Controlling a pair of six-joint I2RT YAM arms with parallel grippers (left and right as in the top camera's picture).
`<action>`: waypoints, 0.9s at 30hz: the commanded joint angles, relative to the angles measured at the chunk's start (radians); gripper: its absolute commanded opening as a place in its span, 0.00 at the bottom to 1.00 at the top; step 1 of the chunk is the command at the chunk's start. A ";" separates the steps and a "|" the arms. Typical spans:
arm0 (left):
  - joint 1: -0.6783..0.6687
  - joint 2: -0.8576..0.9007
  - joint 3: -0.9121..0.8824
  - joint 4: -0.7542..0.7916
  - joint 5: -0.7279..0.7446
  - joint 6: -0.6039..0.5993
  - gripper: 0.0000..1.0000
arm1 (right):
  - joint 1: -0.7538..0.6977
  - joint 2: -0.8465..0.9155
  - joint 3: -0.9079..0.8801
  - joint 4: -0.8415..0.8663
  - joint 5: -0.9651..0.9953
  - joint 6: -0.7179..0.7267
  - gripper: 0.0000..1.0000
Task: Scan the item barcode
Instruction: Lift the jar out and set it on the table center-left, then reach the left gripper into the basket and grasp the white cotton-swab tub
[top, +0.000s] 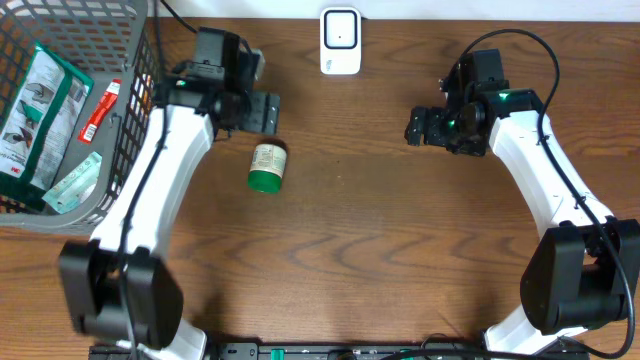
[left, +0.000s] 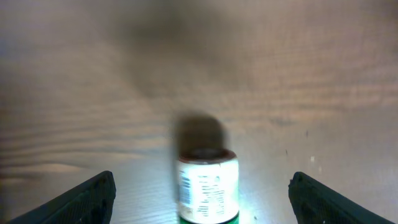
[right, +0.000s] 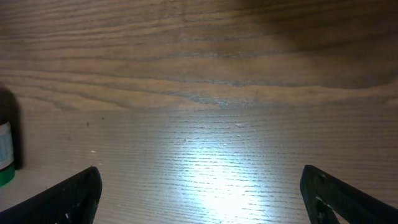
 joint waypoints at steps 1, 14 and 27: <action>0.002 -0.108 0.058 0.019 -0.159 -0.002 0.89 | -0.002 0.004 0.016 -0.001 0.002 -0.008 0.99; 0.325 -0.380 0.111 0.251 -0.365 -0.002 0.89 | -0.002 0.004 0.016 -0.002 0.002 -0.008 0.99; 0.679 -0.240 0.111 0.002 -0.364 -0.136 0.93 | -0.002 0.004 0.016 -0.001 0.002 -0.008 0.99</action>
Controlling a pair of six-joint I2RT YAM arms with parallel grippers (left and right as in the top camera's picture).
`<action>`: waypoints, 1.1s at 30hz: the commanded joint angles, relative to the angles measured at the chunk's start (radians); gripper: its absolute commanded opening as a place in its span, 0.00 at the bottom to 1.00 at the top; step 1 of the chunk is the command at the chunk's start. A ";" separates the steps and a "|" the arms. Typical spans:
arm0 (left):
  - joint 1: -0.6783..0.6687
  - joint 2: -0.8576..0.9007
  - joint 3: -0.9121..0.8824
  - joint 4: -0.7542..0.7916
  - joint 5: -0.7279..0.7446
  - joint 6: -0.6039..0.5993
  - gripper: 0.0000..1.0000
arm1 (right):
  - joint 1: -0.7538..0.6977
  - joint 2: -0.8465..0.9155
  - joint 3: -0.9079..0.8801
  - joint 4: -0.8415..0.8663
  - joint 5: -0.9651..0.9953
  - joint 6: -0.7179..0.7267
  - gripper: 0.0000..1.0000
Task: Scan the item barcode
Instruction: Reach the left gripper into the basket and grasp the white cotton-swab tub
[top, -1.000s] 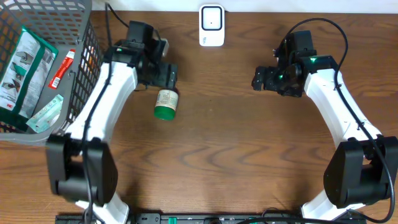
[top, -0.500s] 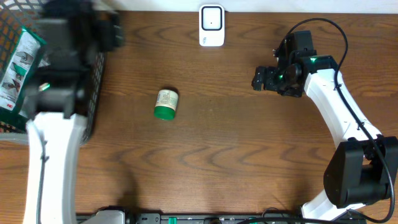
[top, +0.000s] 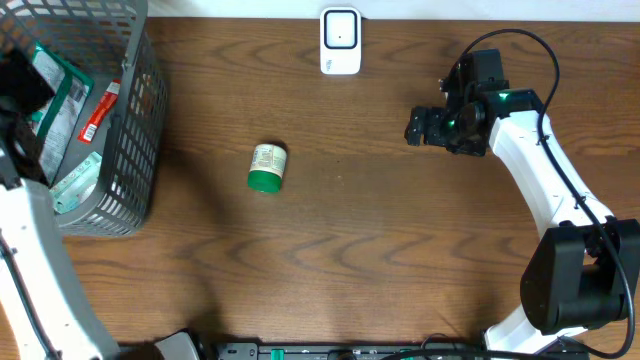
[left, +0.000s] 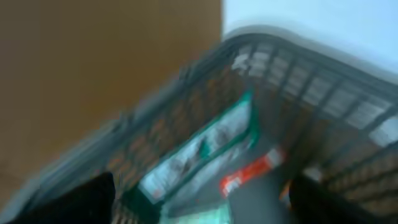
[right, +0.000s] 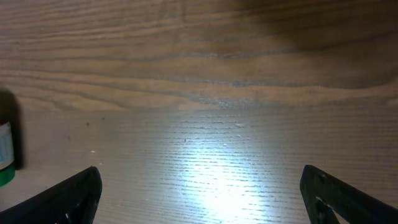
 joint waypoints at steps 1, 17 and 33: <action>0.039 0.069 0.005 -0.089 -0.009 -0.091 0.94 | -0.002 0.004 0.016 -0.001 0.002 -0.008 0.99; 0.048 0.342 0.004 -0.480 0.116 -0.121 1.00 | -0.002 0.004 0.016 -0.018 0.002 -0.008 0.99; 0.048 0.347 -0.180 -0.398 0.114 -0.121 1.00 | 0.009 0.004 0.016 -0.016 0.001 -0.008 0.99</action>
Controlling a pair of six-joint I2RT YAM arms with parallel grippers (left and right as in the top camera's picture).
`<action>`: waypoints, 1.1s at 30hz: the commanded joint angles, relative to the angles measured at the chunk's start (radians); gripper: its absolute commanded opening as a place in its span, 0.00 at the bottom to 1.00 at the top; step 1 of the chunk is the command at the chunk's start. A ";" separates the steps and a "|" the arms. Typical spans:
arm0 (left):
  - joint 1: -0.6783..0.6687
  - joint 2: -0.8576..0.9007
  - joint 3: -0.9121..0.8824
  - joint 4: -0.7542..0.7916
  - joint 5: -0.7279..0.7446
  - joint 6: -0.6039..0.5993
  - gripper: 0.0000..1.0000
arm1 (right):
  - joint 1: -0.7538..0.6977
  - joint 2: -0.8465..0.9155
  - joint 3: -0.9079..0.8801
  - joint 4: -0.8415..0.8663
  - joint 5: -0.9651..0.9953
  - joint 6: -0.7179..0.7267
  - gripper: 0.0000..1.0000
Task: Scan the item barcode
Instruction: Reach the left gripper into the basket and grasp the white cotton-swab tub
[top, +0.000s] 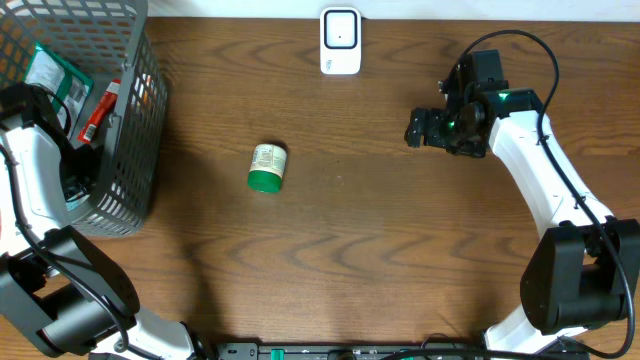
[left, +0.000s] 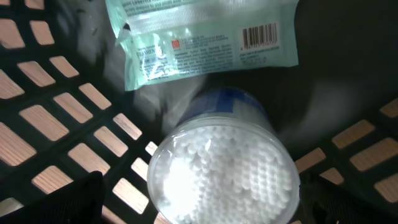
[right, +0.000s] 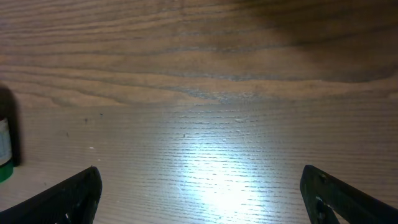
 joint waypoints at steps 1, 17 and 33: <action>0.002 0.001 -0.041 0.025 -0.005 -0.010 1.00 | 0.009 0.004 0.016 0.000 0.001 -0.008 0.99; 0.002 0.001 -0.145 0.117 -0.002 -0.010 0.85 | 0.009 0.004 0.016 0.009 0.001 -0.008 0.99; 0.002 -0.045 0.061 0.129 -0.002 -0.010 0.76 | 0.009 0.004 0.016 0.008 0.001 -0.008 0.99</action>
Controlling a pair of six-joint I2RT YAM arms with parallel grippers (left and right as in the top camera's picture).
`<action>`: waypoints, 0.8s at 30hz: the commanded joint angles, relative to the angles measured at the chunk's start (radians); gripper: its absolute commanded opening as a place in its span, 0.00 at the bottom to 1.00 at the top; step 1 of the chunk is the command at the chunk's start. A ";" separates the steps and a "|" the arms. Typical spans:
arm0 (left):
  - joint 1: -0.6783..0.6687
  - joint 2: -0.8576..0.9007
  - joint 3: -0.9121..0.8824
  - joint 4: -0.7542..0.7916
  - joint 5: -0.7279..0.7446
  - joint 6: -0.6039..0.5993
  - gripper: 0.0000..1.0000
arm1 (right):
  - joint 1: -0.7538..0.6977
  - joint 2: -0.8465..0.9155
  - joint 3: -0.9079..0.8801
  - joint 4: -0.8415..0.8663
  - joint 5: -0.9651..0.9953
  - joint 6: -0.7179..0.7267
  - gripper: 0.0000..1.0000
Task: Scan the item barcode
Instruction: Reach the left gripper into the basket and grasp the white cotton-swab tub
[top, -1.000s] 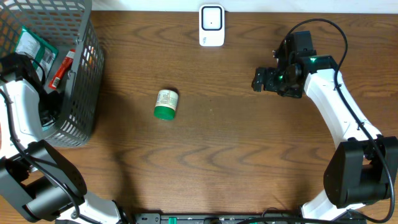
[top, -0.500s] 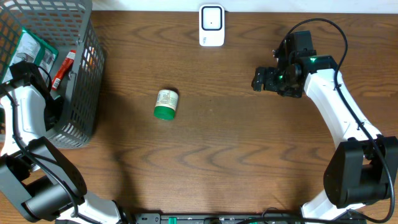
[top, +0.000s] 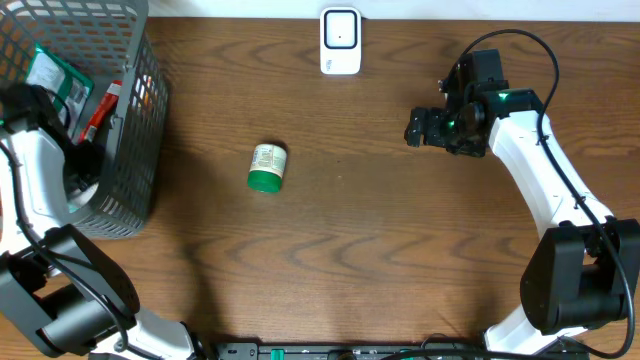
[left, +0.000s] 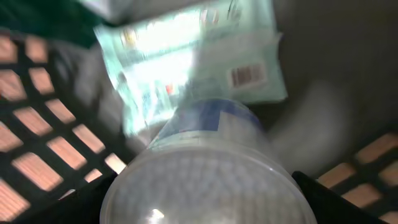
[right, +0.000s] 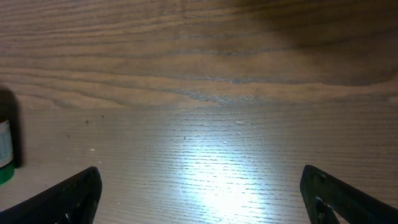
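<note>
In the left wrist view a clear round tub of cotton swabs (left: 205, 180) with a blue label fills the space between my left gripper's (left: 199, 208) wide-apart fingers. The gripper is open around the tub, low inside the grey wire basket (top: 130, 150). A pale green pouch (left: 186, 68) with a barcode lies behind the tub. The white scanner (top: 340, 40) stands at the table's far edge. My right gripper (right: 199, 199) hangs open over bare wood, right of centre (top: 415, 128).
A small bottle with a green cap (top: 267, 167) lies on its side mid-table, its edge showing at the left of the right wrist view (right: 5, 149). The basket also holds a red tube (top: 100, 105) and a green-and-white packet (top: 45, 70).
My left gripper has come lower and closer over the cotton swab tub, which now fills the gap between its open fingers. The right arm and the green-capped bottle have not moved.
My left gripper stood open over the green-capped bottle lying on the table. Then it was off at the left over the basket. Then it was inside the basket above the swab tub, and now its fingers stand around that tub. The right arm stayed still throughout.
</note>
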 joint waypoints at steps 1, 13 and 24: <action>0.002 -0.048 0.089 0.002 -0.005 -0.006 0.76 | 0.008 0.004 0.016 0.000 0.002 -0.008 0.99; -0.001 -0.213 0.301 0.117 -0.005 -0.006 0.75 | 0.008 0.004 0.016 0.000 0.002 -0.008 0.99; -0.066 -0.453 0.301 0.236 0.141 -0.005 0.74 | 0.008 0.004 0.016 0.008 0.002 -0.008 0.99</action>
